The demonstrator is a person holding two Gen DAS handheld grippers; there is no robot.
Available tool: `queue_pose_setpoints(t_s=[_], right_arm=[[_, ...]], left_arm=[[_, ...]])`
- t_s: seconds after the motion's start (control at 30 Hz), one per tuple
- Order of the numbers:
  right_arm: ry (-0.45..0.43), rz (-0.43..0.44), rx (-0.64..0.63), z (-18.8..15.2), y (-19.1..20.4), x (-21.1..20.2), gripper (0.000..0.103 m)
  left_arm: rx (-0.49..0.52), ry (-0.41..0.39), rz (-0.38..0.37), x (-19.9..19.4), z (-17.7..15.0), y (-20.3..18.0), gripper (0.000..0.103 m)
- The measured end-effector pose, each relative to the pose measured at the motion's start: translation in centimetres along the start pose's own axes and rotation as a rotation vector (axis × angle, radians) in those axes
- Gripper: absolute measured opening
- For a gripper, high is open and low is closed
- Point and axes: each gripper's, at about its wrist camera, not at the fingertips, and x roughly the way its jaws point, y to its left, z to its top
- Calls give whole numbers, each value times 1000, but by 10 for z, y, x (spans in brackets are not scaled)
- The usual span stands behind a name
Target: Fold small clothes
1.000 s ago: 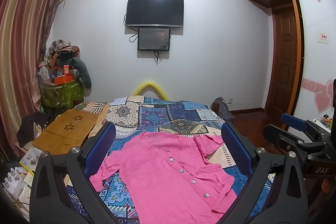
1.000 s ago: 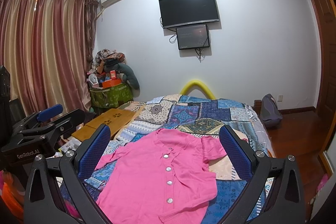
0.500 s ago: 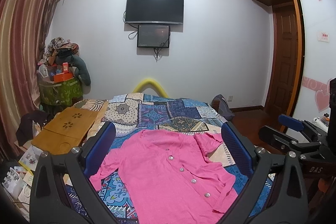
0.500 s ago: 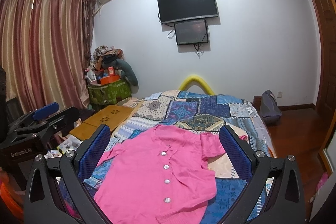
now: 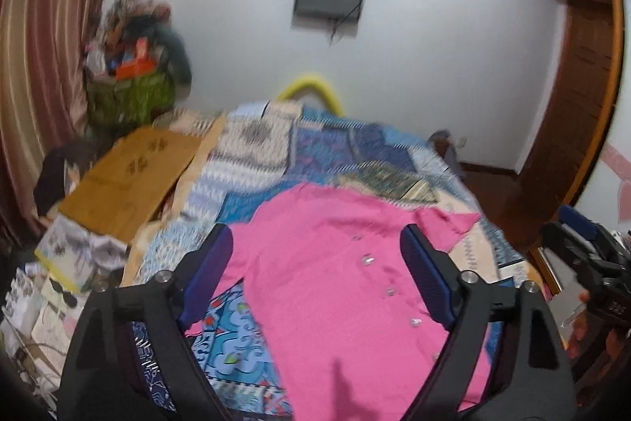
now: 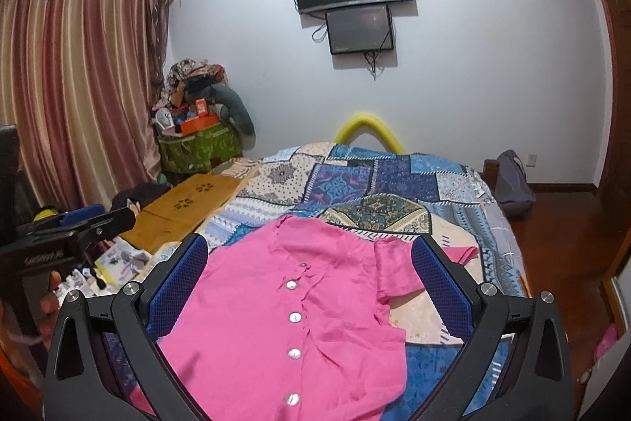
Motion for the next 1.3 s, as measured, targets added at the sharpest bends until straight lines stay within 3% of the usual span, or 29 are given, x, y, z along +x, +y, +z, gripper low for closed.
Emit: queue_pose_setpoints(t_s=[0.17,0.27,0.4,0.5,0.6,0.7,0.87,0.93,1.03,1.1,1.17,1.3], right_arm=[[45,3,-34,1,-3,33,101],[87,13,-47,1,-4,56,95],[140,27,-58,-4,-8,84,90],[199,30,-78,-8,-11,106,82],[262,40,-85,-15,-14,128,78],[310,47,-91,-23,-17,146,76],[366,56,-103,-35,-18,161,76],[377,59,-110,-37,-17,165,76],[385,61,-117,-39,-14,168,76],[391,63,-121,-39,-14,171,76],[396,65,-121,-40,-14,172,76],[394,68,-116,-40,-15,171,76]], left_arm=[[-26,144,59,63,4,48,77],[-45,235,92,94,0,75,77],[-12,354,169,136,-16,106,77],[10,456,180,162,-35,125,77],[-19,559,141,178,-56,140,77],[14,591,173,177,-76,147,77],[26,603,140,163,-99,155,76],[12,606,120,157,-101,157,69],[-21,626,74,149,-107,162,46],[-35,638,53,145,-112,165,23],[-36,658,74,146,-115,165,6],[-64,649,117,149,-107,175,5]])
